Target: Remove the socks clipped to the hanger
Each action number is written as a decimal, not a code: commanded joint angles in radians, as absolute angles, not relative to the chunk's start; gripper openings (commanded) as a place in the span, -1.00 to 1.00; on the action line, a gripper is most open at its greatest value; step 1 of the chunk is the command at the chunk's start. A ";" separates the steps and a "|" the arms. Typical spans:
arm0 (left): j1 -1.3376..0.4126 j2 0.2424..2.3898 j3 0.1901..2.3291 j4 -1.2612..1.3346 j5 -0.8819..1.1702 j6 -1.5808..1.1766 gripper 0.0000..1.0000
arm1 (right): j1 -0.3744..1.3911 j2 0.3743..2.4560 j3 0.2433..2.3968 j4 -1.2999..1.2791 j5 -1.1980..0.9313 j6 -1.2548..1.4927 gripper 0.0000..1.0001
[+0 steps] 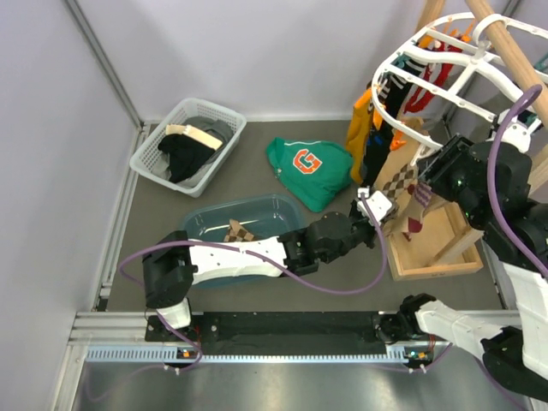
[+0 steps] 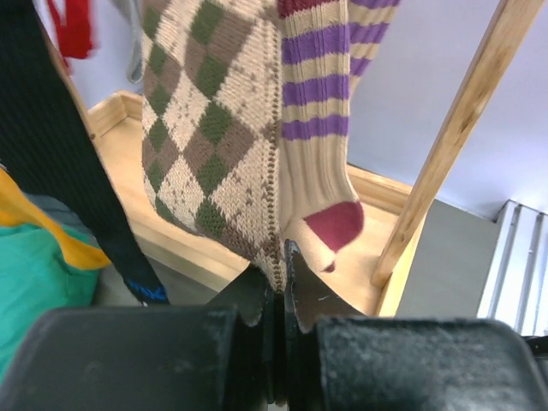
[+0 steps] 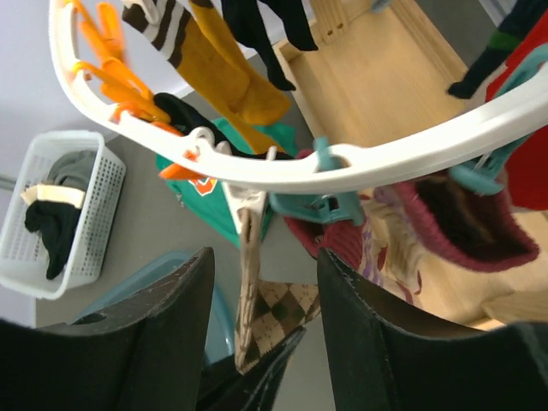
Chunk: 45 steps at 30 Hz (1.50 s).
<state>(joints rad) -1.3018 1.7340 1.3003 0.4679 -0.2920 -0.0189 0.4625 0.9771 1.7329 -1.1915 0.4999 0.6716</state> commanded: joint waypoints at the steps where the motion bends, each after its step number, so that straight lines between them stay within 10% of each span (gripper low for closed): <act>1: -1.312 1.674 1.285 0.541 -0.327 0.017 -1.00 | 0.465 1.012 1.732 -1.115 0.539 0.747 0.01; 45: -1.362 1.736 1.370 0.472 -0.403 0.086 -1.00 | 0.543 1.095 1.836 -1.104 0.666 0.710 -0.03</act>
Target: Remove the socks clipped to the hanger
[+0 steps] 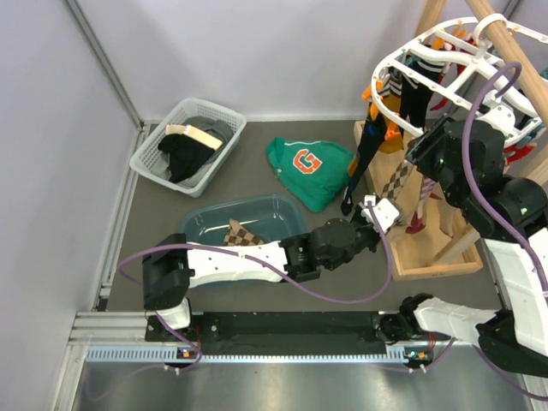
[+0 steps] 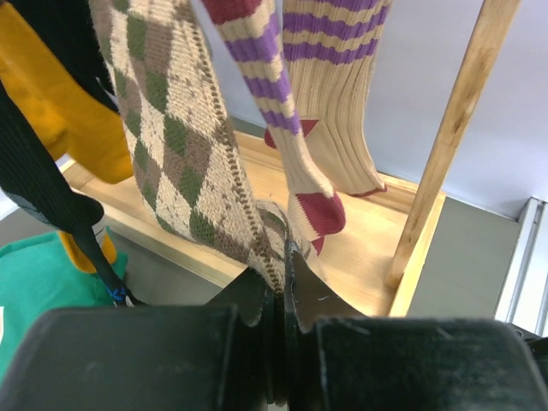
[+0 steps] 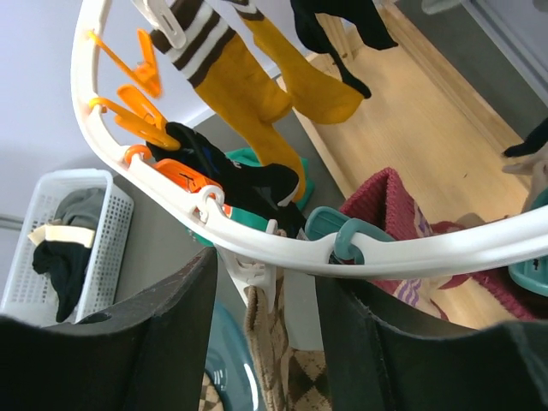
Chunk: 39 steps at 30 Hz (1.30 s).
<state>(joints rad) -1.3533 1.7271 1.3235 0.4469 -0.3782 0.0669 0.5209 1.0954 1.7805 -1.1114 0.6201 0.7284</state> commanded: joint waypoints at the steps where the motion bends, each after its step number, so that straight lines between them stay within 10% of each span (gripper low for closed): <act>1: -1.364 1.736 1.368 0.472 -0.405 0.089 -1.00 | 0.545 1.097 1.836 -1.108 0.666 0.710 -0.03; 39: -1.391 1.758 1.402 0.453 -0.426 0.106 -1.00 | 0.612 1.111 1.853 -1.132 0.747 0.689 0.00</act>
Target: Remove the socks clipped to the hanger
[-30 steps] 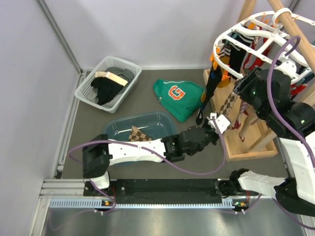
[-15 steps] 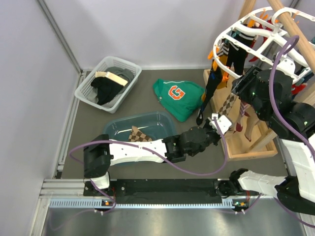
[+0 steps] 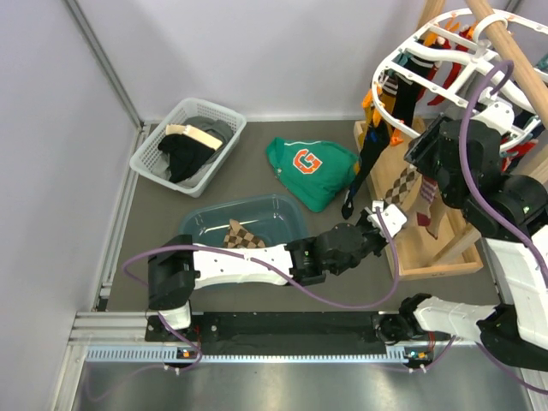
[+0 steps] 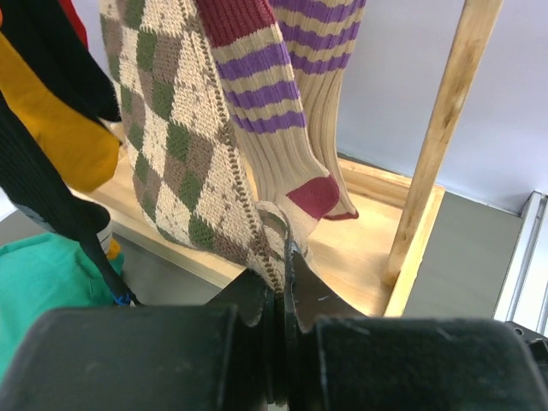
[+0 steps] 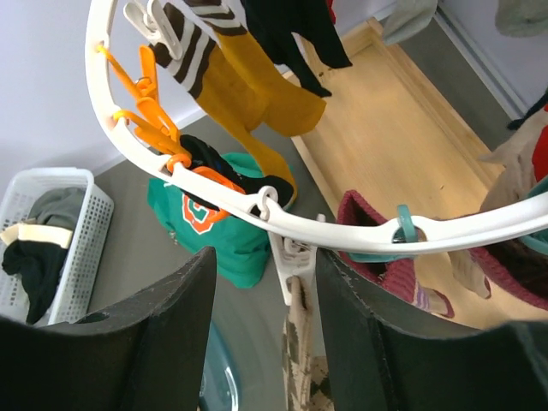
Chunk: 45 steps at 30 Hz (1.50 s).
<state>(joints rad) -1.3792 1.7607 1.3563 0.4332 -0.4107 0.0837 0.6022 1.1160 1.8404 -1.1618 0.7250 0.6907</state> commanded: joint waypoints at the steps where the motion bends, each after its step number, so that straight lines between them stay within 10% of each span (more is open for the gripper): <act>1: -1.394 1.758 1.402 0.453 -0.426 0.106 -1.00 | 0.612 1.108 1.844 -1.123 0.733 0.690 0.00; 45: -1.411 1.763 1.405 0.436 -0.456 0.107 -1.00 | 0.612 1.105 1.942 -1.187 0.815 0.652 0.02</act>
